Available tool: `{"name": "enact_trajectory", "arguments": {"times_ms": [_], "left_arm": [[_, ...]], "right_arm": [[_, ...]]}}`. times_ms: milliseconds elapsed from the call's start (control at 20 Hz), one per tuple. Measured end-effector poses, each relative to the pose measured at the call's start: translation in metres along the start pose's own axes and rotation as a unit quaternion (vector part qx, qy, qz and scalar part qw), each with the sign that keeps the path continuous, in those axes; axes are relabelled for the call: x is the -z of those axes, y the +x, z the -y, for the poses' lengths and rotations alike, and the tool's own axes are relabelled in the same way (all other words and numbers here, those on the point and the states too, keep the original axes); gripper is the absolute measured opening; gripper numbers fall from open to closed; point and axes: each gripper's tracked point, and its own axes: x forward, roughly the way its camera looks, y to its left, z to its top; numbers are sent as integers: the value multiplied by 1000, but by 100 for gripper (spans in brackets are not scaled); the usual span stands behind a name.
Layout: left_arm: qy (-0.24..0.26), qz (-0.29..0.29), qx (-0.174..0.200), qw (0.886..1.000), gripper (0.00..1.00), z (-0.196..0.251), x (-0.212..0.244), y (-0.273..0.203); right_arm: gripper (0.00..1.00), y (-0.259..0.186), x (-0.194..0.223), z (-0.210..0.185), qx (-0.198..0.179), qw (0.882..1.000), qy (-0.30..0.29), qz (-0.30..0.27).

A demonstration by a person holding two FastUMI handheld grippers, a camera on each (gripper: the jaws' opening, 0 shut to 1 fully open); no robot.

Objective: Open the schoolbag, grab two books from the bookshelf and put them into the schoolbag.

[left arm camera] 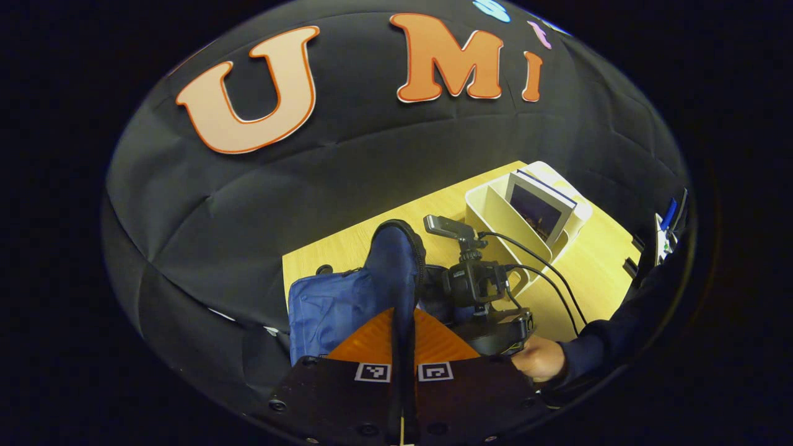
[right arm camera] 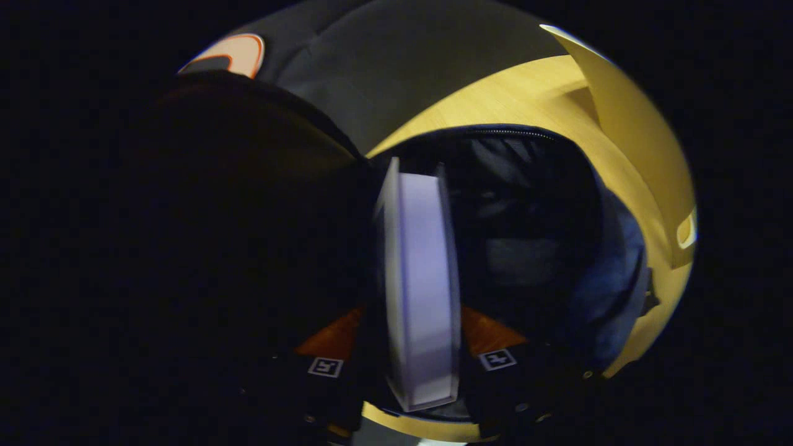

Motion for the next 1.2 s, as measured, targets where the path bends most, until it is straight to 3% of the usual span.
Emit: {"name": "enact_trajectory", "arguments": {"times_ms": [50,100,150,450,600,1050,1200], "left_arm": [[-7,1,-1,1000,2,-1,1,1],[-11,2,-2,1000,2,-1,0,2],[-15,3,-2,1000,2,0,0,4],[-36,-4,-6,999,2,3,3,5],[-37,-6,-12,999,2,4,3,6],[-54,-28,-47,997,2,18,8,8],[-59,-38,-53,996,2,31,16,10]], "right_arm": [[61,-2,0,4,11,1000,-11,0],[85,-9,-5,7,29,999,-27,-3],[96,-17,-11,9,37,999,-38,-2],[97,-77,-50,1,51,990,-120,46],[97,-114,-74,18,70,979,-178,72],[97,-268,-120,80,102,957,-233,142],[97,-300,-141,113,125,949,-250,145]]}}
